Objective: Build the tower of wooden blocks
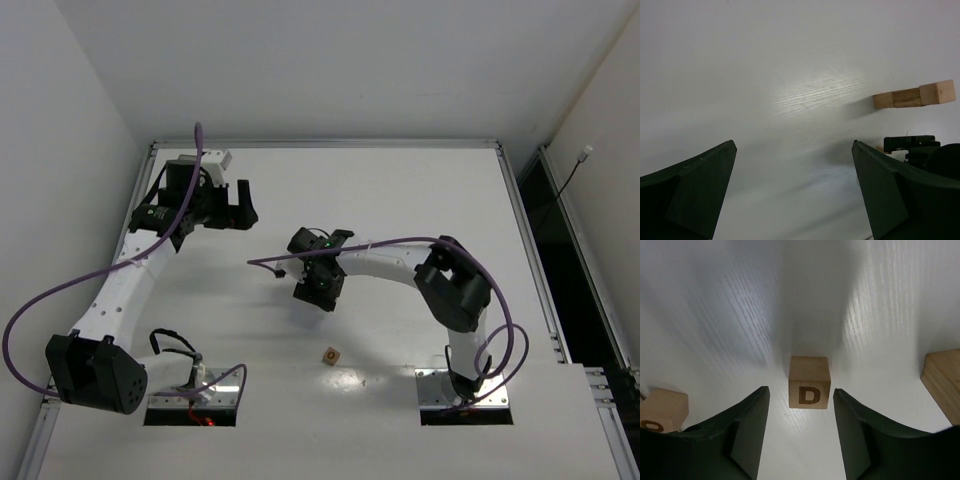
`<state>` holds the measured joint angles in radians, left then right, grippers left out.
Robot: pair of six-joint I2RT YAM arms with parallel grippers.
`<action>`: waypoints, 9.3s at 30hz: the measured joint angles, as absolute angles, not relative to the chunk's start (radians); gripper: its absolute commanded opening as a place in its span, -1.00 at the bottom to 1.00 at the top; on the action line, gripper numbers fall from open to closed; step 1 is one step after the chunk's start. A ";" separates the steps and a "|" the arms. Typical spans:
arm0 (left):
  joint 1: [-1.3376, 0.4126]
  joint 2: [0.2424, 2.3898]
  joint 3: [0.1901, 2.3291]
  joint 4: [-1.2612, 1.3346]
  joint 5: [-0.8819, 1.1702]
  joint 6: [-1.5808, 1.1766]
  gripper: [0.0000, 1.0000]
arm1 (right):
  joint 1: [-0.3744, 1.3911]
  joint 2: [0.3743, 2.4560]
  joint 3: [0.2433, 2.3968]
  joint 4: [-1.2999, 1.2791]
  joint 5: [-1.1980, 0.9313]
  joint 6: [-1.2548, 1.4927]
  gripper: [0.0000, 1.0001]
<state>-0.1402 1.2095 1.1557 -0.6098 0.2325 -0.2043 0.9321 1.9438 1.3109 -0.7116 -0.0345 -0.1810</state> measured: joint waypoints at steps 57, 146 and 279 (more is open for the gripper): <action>-0.142 1.151 0.990 -0.455 0.475 -0.147 0.91 | 0.611 1.985 2.069 -1.329 -0.167 -0.661 -0.97; -0.142 1.229 0.994 -0.424 0.498 -0.167 0.91 | 0.670 2.063 2.102 -1.348 -0.112 -0.718 -0.71; -0.142 1.136 0.921 -0.422 0.488 -0.154 1.00 | 0.711 1.854 2.037 -1.244 -0.064 -0.613 0.70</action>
